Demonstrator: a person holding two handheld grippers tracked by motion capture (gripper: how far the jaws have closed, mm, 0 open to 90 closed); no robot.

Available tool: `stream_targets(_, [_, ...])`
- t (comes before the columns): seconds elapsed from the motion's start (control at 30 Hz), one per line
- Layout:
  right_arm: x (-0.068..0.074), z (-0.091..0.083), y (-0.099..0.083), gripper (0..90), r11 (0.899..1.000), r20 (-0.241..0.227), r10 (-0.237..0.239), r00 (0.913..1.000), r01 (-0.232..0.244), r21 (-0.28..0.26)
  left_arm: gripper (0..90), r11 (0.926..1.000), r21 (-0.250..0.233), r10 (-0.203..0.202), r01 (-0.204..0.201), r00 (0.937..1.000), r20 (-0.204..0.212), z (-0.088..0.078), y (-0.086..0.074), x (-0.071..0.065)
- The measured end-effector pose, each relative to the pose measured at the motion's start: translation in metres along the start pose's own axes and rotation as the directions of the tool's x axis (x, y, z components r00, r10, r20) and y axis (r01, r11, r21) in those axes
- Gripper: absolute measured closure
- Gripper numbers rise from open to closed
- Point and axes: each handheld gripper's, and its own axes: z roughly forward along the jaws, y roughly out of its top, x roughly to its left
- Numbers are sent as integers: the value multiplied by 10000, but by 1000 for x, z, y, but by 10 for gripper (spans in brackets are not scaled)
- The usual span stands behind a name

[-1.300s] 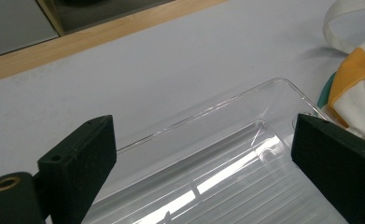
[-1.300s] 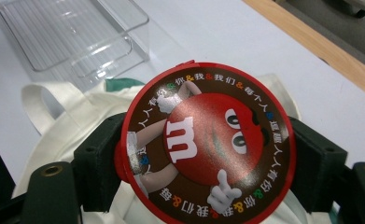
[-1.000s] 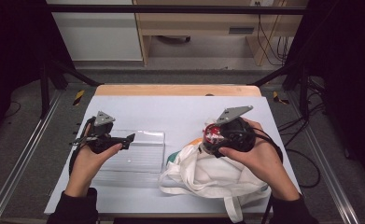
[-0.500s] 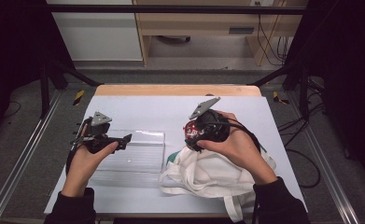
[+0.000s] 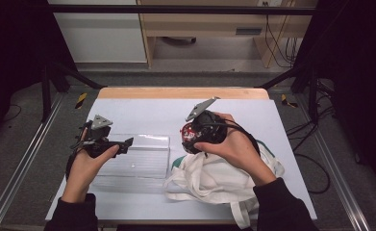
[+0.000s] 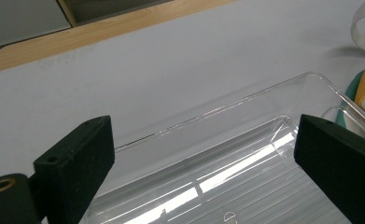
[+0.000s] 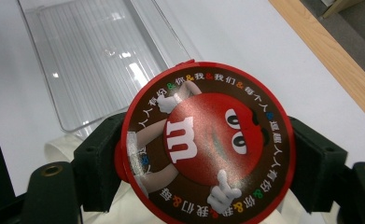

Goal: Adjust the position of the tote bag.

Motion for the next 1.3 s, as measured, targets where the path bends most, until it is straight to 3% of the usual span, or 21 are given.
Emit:
stream_targets(0.7, [4,15,21,244,9993,-281,-228,9993,219,-295,52,9997,-88,-242,242,9997,-72,-6,-2,10])
stream_targets(1.3, [8,37,38,244,9984,-573,-387,9976,363,-425,47,9986,-82,-532,531,9983,-219,-12,-6,25])
